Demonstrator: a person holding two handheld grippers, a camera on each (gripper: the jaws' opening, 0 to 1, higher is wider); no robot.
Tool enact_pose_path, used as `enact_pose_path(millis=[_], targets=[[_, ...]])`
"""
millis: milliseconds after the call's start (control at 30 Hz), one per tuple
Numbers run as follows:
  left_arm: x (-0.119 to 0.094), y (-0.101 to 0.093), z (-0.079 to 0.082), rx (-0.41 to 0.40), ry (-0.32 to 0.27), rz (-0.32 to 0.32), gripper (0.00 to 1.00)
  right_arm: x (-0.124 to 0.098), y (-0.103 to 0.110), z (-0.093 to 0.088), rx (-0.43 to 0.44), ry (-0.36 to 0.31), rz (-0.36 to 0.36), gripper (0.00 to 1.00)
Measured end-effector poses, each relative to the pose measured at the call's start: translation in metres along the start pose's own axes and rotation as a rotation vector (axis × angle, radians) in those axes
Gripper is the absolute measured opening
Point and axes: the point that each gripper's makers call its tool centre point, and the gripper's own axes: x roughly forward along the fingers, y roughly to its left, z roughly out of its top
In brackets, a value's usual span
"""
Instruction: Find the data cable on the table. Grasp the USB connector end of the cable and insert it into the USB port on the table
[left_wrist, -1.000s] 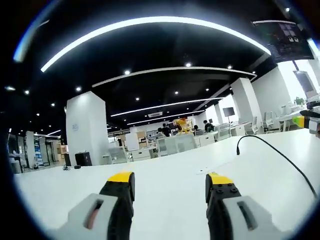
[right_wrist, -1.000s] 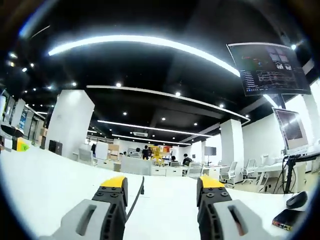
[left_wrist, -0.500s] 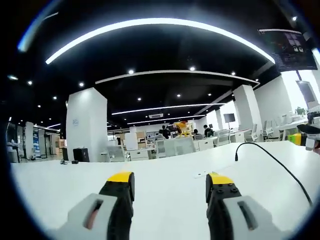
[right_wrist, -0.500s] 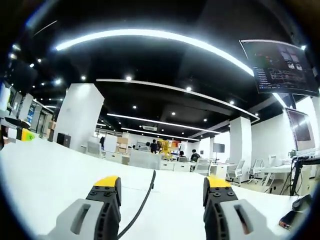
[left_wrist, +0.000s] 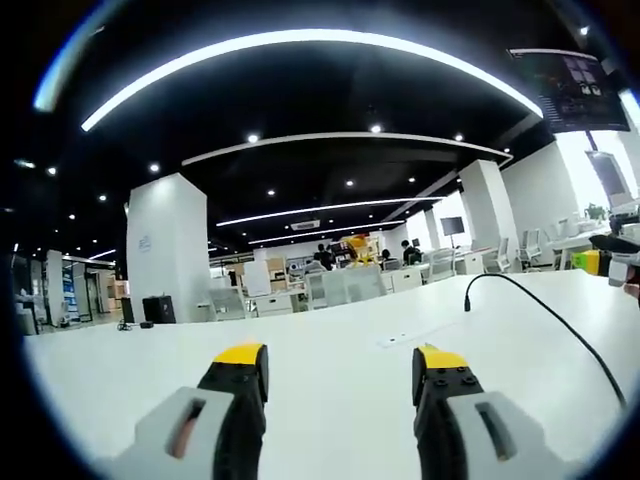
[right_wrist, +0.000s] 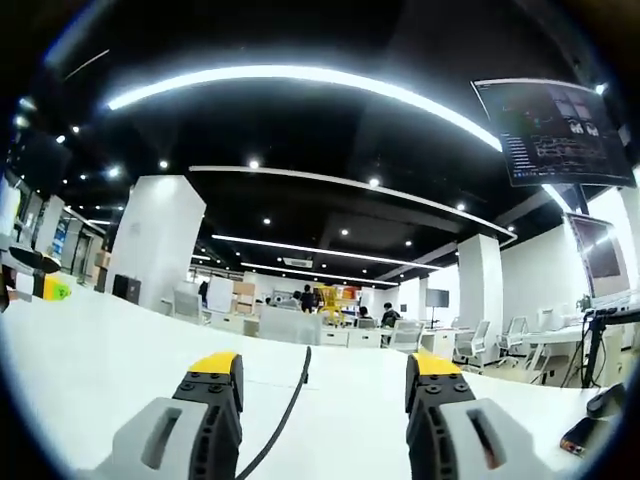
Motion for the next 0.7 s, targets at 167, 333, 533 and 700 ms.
enact_pose_path(millis=[167,333,533,700], targets=[[-0.001,-0.0012,-0.0001,-0.003,-0.001,-0.002,0.58,-0.0006,-0.0005,-0.0005,0.003,0.002,-0.001,0.66],[0.0,-0.0021,-0.0019,-0.003,0.006,-0.007,0.58,-0.0007,-0.0008,-0.0003,0.003,0.002,-0.001,0.66],[-0.0006,-0.0032,-0.0009,-0.003,0.002,-0.012,0.58,-0.0006,0.0004,0.0008,-0.001,-0.001,0.0,0.66],[-0.0004,-0.0055,-0.0024,-0.002,0.009,-0.022,0.58,0.0,0.0015,0.0002,-0.005,0.002,0.004,0.66]])
